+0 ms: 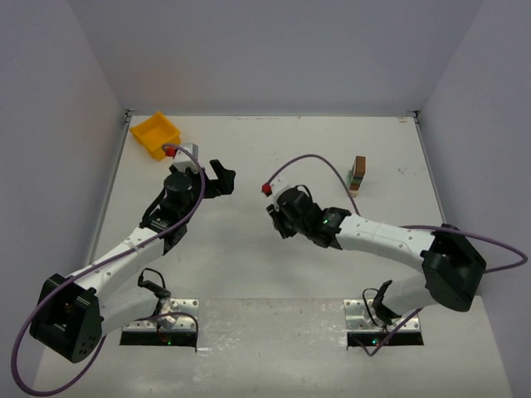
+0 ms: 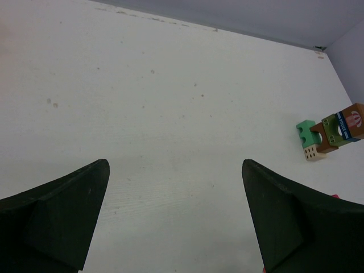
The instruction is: Build the wood block tower
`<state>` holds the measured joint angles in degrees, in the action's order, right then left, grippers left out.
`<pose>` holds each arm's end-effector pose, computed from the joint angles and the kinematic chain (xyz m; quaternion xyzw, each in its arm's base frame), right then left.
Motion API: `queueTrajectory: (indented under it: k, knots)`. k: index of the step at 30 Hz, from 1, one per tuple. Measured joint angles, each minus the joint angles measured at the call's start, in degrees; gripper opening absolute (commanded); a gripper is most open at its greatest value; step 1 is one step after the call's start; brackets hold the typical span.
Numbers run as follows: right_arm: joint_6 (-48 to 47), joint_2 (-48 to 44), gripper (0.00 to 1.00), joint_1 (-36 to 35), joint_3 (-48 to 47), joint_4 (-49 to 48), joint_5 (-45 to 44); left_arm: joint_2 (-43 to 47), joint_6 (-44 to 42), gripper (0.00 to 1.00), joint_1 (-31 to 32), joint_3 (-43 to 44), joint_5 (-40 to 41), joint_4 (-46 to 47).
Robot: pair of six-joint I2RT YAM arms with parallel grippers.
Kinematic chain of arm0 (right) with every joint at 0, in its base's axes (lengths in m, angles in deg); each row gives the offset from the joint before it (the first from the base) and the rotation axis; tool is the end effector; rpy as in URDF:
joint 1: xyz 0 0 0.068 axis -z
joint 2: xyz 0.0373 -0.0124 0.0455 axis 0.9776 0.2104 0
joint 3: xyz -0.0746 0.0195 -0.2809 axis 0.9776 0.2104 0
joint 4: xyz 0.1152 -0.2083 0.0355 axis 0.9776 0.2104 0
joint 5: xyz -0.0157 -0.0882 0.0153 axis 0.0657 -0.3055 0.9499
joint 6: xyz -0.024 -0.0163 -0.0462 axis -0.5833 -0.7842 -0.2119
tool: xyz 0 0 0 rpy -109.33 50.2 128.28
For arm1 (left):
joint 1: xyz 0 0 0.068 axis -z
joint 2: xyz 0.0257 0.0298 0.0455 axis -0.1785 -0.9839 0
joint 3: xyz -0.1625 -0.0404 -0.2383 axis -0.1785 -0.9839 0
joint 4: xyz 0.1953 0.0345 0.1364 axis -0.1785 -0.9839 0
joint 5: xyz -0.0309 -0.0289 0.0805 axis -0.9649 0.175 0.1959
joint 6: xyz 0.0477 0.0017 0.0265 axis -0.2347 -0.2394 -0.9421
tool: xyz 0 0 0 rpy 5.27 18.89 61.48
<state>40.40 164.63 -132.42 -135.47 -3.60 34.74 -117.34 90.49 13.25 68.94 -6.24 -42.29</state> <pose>0.1657 0.2190 0.2376 -0.2627 0.8767 0.1426 0.3770 0.1964 -0.0787 0.2872 -0.0384 0.7751 -0.1768 0.6053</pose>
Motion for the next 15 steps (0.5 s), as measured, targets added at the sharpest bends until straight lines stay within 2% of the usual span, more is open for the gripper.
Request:
queueTrajectory:
  k: [6,12,15]
  knots:
    - [1.7,-3.5,0.10,10.6,-9.1,2.4,-13.2,0.0,0.1,1.00,0.0,-0.2,0.5,0.1]
    - [4.0,-4.0,0.11,23.9,-14.3,6.0,-18.5,0.0,0.2,1.00,0.0,-0.2,1.5,0.1]
    - [4.8,-3.9,0.14,29.9,-16.1,9.4,-19.1,0.4,0.3,1.00,0.0,-0.5,1.9,0.1]
